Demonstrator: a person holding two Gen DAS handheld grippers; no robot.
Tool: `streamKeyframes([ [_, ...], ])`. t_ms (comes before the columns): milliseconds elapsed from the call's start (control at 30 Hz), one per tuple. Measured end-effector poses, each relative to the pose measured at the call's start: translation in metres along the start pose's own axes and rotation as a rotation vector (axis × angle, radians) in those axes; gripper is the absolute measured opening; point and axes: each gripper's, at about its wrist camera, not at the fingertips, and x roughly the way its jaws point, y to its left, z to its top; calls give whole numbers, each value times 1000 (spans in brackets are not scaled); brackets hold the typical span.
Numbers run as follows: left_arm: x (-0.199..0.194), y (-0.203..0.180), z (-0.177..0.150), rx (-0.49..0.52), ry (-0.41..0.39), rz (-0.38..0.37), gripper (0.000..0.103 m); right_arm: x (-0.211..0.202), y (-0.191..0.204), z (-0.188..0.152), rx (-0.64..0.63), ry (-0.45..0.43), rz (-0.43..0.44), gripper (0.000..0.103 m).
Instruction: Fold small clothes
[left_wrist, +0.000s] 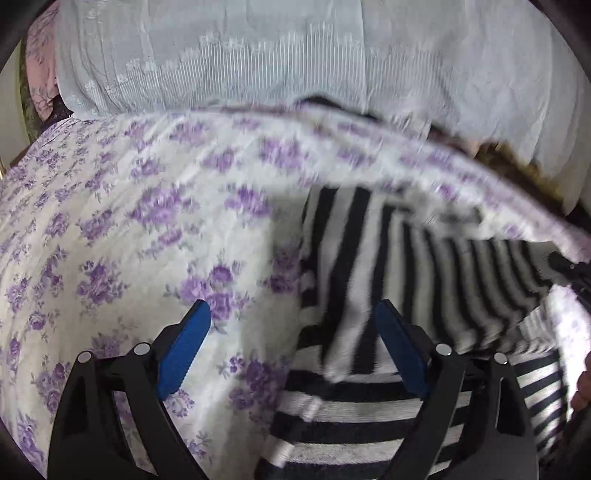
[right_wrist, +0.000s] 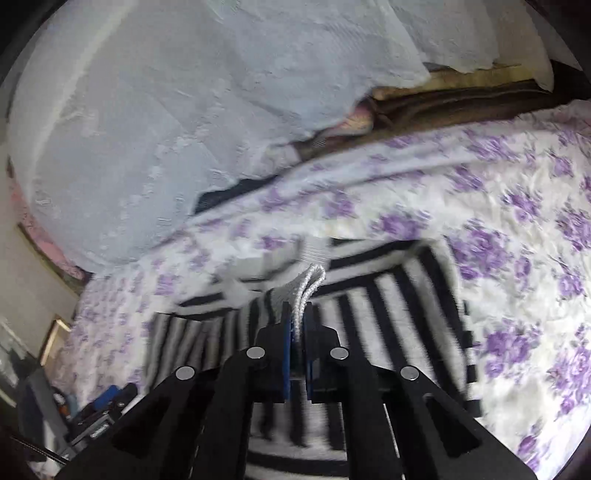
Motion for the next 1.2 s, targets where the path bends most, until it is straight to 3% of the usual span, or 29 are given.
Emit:
streamKeyframes([
  [33,20,-5,-4,32,79,15,92,18,-17,-7,41,63,-30,7],
  [67,31,-7,-10,40,110,16,97,31,-35,-16,95,97,0,8],
  [133,26,-2,-10,14,85,0,96,24,-44,-16,129,74,64,8],
  [200,16,4,-4,-5,63,1,96,7,-42,-10,156,39,53,14],
  [267,6,4,4,-12,11,15,94,-13,-27,0,103,-58,41,14],
  [333,3,-6,18,19,-15,4,94,-14,-2,7,3,-67,44,14],
  [433,23,-31,41,111,6,80,95,24,22,13,-50,43,50,14],
  [500,59,-37,49,126,101,165,96,59,19,8,-38,144,3,8],
  [533,71,-34,48,113,136,166,99,66,17,6,-35,126,17,6],
  [633,72,-16,44,19,131,92,99,49,17,8,-38,96,8,3],
  [667,63,-12,43,5,113,84,97,35,20,6,-54,65,13,10],
  [733,37,-11,34,16,62,48,94,16,27,-6,-110,32,44,13],
  [800,14,-14,19,67,30,-5,94,10,31,-24,-158,69,61,31],
  [833,13,-15,8,91,45,2,95,18,29,-34,-174,111,50,33],
  [900,32,-14,-10,105,105,16,99,18,23,-42,-185,80,53,31],
  [933,35,-6,-11,54,96,-24,99,15,22,-39,-169,83,45,29],
  [967,32,0,-9,10,106,-47,99,11,24,-39,-158,77,26,23],
  [1067,8,8,-3,-62,64,-84,97,-15,32,-41,-148,-10,49,30],
  [1200,6,-22,26,36,-5,-25,97,8,47,-20,-167,23,7,35],
])
